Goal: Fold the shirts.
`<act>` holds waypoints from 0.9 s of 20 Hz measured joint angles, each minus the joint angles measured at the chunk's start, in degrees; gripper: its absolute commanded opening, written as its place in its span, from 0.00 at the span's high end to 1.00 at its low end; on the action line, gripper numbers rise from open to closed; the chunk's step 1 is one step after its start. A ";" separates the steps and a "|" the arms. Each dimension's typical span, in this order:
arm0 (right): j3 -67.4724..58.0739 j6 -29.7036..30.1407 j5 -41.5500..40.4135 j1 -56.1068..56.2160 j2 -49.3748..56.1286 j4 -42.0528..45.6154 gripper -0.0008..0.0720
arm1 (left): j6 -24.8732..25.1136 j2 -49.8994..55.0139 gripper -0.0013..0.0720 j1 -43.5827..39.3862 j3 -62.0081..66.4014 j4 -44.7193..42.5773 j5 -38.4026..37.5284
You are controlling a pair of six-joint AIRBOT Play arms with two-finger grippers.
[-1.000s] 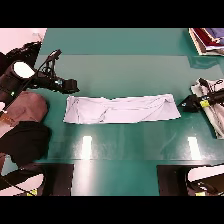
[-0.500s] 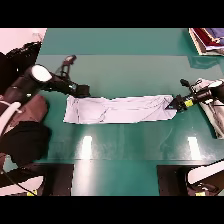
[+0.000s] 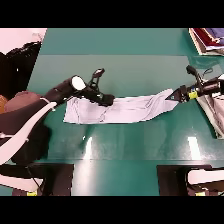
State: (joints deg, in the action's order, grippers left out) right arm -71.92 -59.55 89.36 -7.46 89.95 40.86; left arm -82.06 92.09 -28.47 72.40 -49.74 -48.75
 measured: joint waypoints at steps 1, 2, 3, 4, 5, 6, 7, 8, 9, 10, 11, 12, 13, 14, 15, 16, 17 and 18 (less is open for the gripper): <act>-0.66 -0.98 0.02 0.98 -2.08 -0.42 0.97 | 0.00 1.42 0.96 -0.90 1.73 0.28 0.22; -1.64 -1.95 0.31 2.12 -3.96 -0.68 0.97 | -0.02 2.86 0.96 -1.75 3.39 0.33 0.35; -2.89 -3.17 0.33 3.19 -5.46 -0.68 0.97 | -0.04 4.33 0.96 -2.62 5.07 0.42 0.37; -4.42 -4.26 0.26 4.39 -6.71 -0.79 0.97 | -0.07 5.62 0.96 -3.28 6.49 0.66 0.33; -6.27 -5.38 0.33 5.86 -7.76 -1.01 0.97 | -0.17 6.91 0.96 -3.87 7.78 0.68 0.17; -8.15 -6.40 0.35 7.23 -8.46 -1.09 0.97 | -0.22 7.96 0.96 -4.28 8.72 0.72 -0.09; -10.14 -7.54 0.39 8.74 -8.98 -1.09 0.97 | -0.31 8.85 0.96 -4.66 9.51 0.76 -0.44; -12.17 -8.39 0.37 10.32 -9.38 -0.87 0.97 | -0.39 9.55 0.96 -4.83 10.03 0.76 -0.81; -14.01 -8.98 0.44 11.80 -9.68 -0.66 0.97 | -0.39 10.01 0.96 -4.98 10.43 0.76 -1.14; -15.91 -9.70 0.44 13.27 -9.86 -0.13 0.97 | -0.42 10.32 0.96 -5.09 10.71 0.74 -1.44; -17.64 -10.43 0.33 14.51 -9.94 0.59 0.97 | -0.39 10.58 0.96 -5.20 10.93 0.74 -1.84; -19.47 -10.91 0.15 15.80 -10.10 1.18 0.97 | -0.33 10.78 0.96 -5.22 11.08 0.74 -2.21; -21.09 -11.28 0.02 16.92 -10.21 1.38 0.97 | -0.13 10.86 0.96 -5.25 11.21 0.74 -2.64; -22.56 -11.56 -0.11 17.94 -10.25 1.66 0.97 | 0.26 10.93 0.96 -5.25 11.30 0.72 -3.08; -24.04 -11.87 -0.28 18.80 -10.27 2.01 0.97 | 0.52 10.99 0.96 -5.22 11.37 0.61 -3.72; -25.24 -11.96 -0.72 19.54 -10.29 2.27 0.97 | 0.76 10.99 0.96 -5.07 11.61 0.46 -4.48; -26.34 -12.09 -0.94 20.39 -10.32 2.34 0.97 | 0.94 10.99 0.96 -4.96 12.02 0.22 -5.33; -27.17 -12.13 -1.22 21.18 -10.36 2.38 0.97 | 1.09 10.99 0.96 -4.79 12.70 -0.24 -6.45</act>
State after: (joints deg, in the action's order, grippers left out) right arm -99.09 -71.68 88.14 13.72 79.59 43.24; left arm -80.97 103.09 -33.26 85.10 -49.98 -55.20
